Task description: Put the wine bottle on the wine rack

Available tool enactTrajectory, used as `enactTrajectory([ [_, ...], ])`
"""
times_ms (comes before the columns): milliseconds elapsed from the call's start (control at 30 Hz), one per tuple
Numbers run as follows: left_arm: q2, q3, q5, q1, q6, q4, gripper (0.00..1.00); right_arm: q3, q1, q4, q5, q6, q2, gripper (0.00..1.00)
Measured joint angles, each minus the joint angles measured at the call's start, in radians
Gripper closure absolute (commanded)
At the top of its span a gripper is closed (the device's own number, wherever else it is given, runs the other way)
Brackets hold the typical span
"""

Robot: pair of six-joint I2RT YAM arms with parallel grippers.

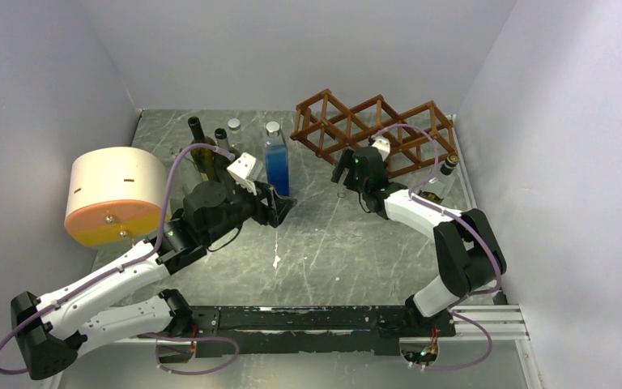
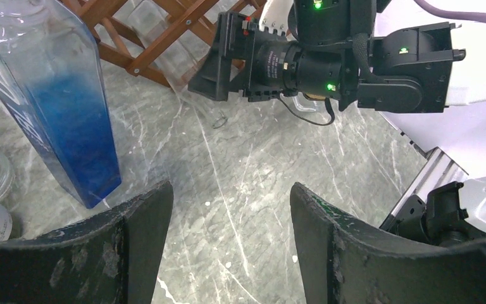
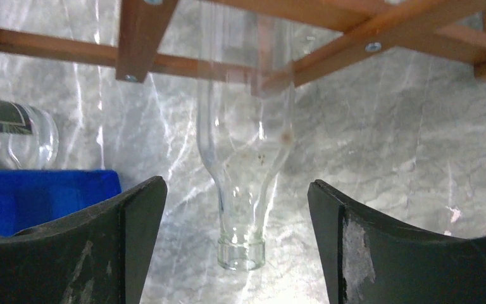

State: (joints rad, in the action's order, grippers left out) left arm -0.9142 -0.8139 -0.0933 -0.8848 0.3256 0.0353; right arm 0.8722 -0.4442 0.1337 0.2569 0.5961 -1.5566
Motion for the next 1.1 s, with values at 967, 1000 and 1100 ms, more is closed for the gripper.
enactTrajectory([
  [967,-0.007,0.001,-0.022,0.0,0.0,0.047,0.29,0.085,0.0,-0.021,-0.048,-0.058,-0.171,0.57],
  [1000,-0.009,0.001,-0.023,0.0,0.0,0.047,0.29,0.085,0.0,-0.017,-0.047,-0.058,-0.172,0.53],
  [1100,-0.01,0.001,-0.026,0.0,0.0,0.05,0.28,0.085,0.0,-0.002,-0.039,-0.06,-0.172,0.4],
])
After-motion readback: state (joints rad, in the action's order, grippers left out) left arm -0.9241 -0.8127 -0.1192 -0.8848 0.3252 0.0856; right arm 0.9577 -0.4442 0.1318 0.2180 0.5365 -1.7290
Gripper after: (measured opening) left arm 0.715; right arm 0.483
